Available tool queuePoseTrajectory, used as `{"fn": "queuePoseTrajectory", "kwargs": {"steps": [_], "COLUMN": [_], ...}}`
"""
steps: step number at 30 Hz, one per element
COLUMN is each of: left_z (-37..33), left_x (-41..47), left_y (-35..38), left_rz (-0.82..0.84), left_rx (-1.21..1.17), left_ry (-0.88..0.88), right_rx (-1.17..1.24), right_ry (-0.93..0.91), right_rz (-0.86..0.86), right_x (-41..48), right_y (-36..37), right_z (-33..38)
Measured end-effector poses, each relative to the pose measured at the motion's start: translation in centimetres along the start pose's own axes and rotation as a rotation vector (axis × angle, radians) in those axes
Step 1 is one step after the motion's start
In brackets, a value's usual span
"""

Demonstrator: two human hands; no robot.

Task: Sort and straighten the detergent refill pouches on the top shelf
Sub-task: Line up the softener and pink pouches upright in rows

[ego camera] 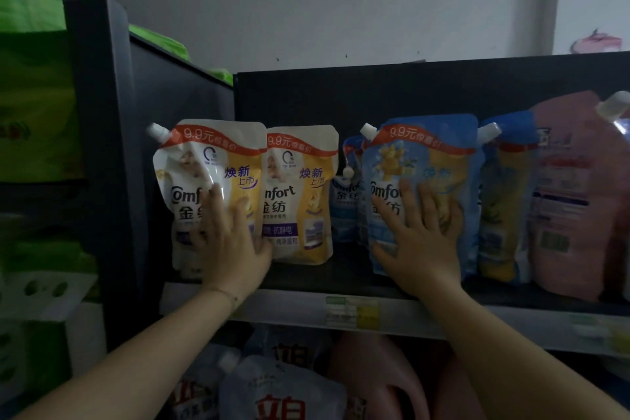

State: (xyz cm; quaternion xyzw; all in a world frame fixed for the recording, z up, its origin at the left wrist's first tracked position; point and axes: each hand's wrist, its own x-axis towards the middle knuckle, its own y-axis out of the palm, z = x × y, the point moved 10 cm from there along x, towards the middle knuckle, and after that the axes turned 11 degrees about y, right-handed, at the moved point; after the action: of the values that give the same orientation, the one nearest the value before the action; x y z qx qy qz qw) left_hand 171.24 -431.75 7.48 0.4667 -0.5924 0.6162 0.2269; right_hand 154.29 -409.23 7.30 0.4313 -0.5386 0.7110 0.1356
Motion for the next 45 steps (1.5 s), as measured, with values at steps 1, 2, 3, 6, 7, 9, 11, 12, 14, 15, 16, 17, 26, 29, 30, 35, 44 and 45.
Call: {"fn": "queuePoseTrajectory", "kwargs": {"steps": [1, 2, 3, 6, 7, 9, 11, 12, 14, 15, 16, 17, 26, 29, 30, 35, 44, 45], "left_z": [-1.7, -3.6, -5.6, -10.7, -12.1, -14.9, -17.7, -19.0, -21.9, -22.9, -23.4, -23.5, -23.7, -23.6, -23.5, -23.5, -23.0, -22.9], "left_x": [0.1, 0.1, 0.1, 0.3, 0.4, 0.3, 0.0, -0.3, -1.1, -1.5, -1.9, -2.1, -2.6, -2.6, -2.6, -2.5, -1.4, -1.1], "left_y": [0.1, 0.4, 0.8, 2.5, 3.2, 4.3, 5.0, 5.2, 5.9, 6.3, 7.1, 7.7, 9.3, 9.3, 9.4, 9.2, 10.2, 10.6], "left_rz": [-0.010, -0.011, -0.002, 0.048, 0.076, 0.107, 0.130, 0.155, 0.224, 0.256, 0.277, 0.284, 0.324, 0.343, 0.351, 0.327, 0.499, 0.536], "left_rx": [-0.003, -0.014, -0.039, -0.170, -0.227, -0.316, -0.317, -0.288, -0.231, -0.223, -0.220, -0.203, -0.057, -0.060, -0.050, -0.088, -0.358, -0.414], "left_ry": [0.077, 0.155, 0.223, 0.304, 0.291, 0.260, 0.256, 0.282, 0.370, 0.391, 0.392, 0.378, 0.343, 0.317, 0.310, 0.304, 0.221, 0.218], "right_rx": [0.012, 0.025, 0.051, 0.240, 0.333, 0.536, 0.626, 0.633, 0.615, 0.626, 0.659, 0.701, 0.440, 0.483, 0.495, 0.528, 0.584, 0.591], "right_ry": [-0.003, -0.011, -0.022, -0.058, -0.071, -0.096, -0.139, -0.144, -0.055, 0.037, 0.135, 0.227, 0.668, 0.608, 0.587, 0.433, 0.176, 0.160], "right_rz": [0.001, 0.011, 0.027, 0.057, 0.059, 0.043, -0.045, -0.115, -0.248, -0.297, -0.322, -0.312, 0.289, 0.199, 0.143, -0.209, -0.539, -0.569], "right_x": [0.0, -0.1, -0.2, -0.7, -0.9, -1.3, -2.1, -2.6, -3.4, -3.5, -3.6, -3.6, -2.5, -2.4, -2.3, -1.7, -5.9, -6.5], "right_y": [-0.1, -0.3, -0.3, -1.4, -1.9, -3.5, -5.1, -5.9, -7.1, -7.5, -7.8, -7.8, -1.7, -2.4, -2.9, -8.1, -15.8, -16.8], "right_z": [0.0, 0.2, 0.3, 0.5, 0.6, 0.0, -1.3, -2.2, -5.1, -7.1, -9.0, -10.8, -17.2, -17.1, -16.9, -15.3, -10.9, -10.6]}}
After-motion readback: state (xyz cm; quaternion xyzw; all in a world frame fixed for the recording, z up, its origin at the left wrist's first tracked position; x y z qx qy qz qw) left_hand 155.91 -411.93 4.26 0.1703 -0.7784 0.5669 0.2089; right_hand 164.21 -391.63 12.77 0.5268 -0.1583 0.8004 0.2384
